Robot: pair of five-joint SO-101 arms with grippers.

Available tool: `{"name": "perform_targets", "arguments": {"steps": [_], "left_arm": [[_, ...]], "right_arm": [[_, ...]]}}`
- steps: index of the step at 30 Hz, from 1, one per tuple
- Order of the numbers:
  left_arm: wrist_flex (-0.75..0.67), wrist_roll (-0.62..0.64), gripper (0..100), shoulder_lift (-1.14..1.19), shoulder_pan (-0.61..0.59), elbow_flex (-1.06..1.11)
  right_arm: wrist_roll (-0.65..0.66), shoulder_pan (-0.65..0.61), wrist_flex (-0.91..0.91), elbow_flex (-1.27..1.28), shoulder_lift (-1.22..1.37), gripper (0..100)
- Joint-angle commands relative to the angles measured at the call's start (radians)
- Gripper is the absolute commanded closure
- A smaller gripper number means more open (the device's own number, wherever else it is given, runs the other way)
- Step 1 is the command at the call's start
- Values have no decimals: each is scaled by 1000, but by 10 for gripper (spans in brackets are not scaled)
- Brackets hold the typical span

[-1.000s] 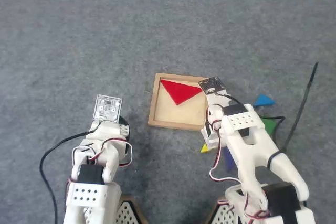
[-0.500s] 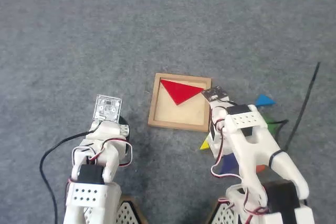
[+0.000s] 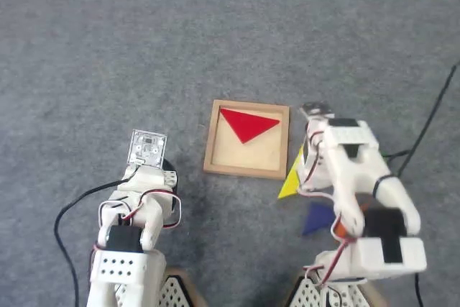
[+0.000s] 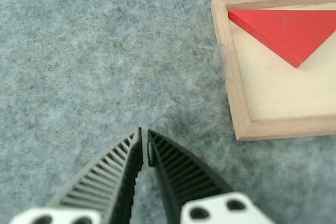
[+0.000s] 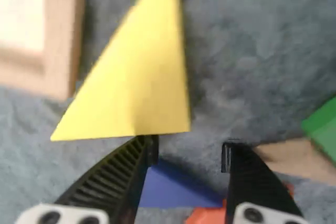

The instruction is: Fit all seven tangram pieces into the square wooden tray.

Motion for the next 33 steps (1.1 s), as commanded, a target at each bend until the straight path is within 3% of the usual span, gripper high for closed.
{"name": "perform_targets", "arguments": {"steps": [1,7,14,23,33], "left_arm": [[8,5,985,-14,-5,-8],[8,5,985,-14,-5,-8],[8,5,985,-14,-5,-8],[8,5,985,-14,-5,-8],[8,5,985,-14,-5,-8]], "right_arm": [[-25,77,-22,-176,53,747],[-69,104,79,-393,101,747],[-130,27,213,-476,10,747],[-250,-206,-31,-258,-12,746],[-224,-197,-94,-230,157,746]]}}
